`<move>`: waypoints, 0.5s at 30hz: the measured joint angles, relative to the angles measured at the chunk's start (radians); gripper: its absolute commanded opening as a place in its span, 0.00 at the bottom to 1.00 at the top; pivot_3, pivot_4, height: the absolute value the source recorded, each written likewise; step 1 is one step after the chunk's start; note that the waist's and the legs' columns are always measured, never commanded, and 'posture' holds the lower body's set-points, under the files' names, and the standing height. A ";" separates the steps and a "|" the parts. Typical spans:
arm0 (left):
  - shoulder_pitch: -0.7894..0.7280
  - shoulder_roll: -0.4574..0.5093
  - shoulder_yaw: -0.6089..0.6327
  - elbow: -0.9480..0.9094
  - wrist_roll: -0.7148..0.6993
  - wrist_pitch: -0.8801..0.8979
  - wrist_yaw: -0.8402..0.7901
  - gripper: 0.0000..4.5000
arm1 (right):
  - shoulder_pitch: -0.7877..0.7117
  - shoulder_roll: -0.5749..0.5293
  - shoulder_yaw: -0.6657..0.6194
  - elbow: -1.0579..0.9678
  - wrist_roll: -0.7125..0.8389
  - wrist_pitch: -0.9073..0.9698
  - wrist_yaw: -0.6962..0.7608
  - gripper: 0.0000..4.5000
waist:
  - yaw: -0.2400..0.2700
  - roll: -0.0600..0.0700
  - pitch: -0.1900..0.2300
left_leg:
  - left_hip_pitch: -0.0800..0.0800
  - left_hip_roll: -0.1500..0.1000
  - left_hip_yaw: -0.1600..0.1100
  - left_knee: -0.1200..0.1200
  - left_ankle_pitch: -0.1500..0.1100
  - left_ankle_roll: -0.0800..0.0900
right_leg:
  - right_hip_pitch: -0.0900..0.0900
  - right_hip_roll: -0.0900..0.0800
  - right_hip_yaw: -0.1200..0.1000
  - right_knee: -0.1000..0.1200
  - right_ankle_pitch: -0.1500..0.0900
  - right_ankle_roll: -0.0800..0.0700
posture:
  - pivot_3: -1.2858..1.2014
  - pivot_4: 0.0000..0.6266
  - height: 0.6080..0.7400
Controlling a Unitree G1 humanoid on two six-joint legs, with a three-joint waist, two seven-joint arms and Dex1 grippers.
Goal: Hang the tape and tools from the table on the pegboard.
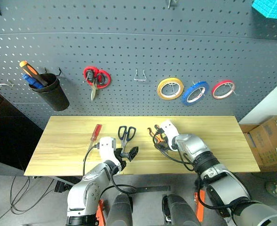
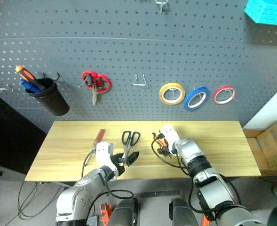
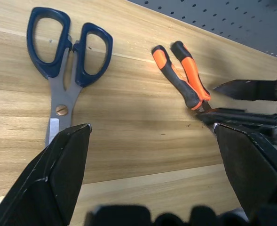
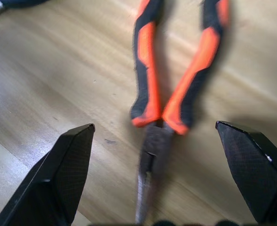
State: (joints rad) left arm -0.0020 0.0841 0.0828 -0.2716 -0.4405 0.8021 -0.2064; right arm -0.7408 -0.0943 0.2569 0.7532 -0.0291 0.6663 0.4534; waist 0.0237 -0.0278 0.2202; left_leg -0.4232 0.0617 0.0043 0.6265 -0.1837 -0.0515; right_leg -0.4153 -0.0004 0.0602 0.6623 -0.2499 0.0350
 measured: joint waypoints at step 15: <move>-0.049 -0.012 -0.005 -0.046 -0.031 0.043 0.040 1.00 | -0.125 0.035 -0.042 0.230 -0.034 -0.132 -0.063 0.86 | -0.001 -0.001 0.019 | -0.004 0.000 0.000 -0.001 0.000 0.000 | -0.005 0.000 0.000 -0.001 0.000 0.000 | 0.59 0.45 1.00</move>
State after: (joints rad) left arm -0.0507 0.0723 0.0774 -0.3180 -0.4719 0.8452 -0.1666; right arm -0.8661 -0.0593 0.2149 0.9836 -0.0635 0.5342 0.3904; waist 0.0227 -0.0292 0.2397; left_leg -0.4274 0.0622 0.0042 0.6258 -0.1839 -0.0517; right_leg -0.4198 -0.0004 0.0600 0.6612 -0.2500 0.0351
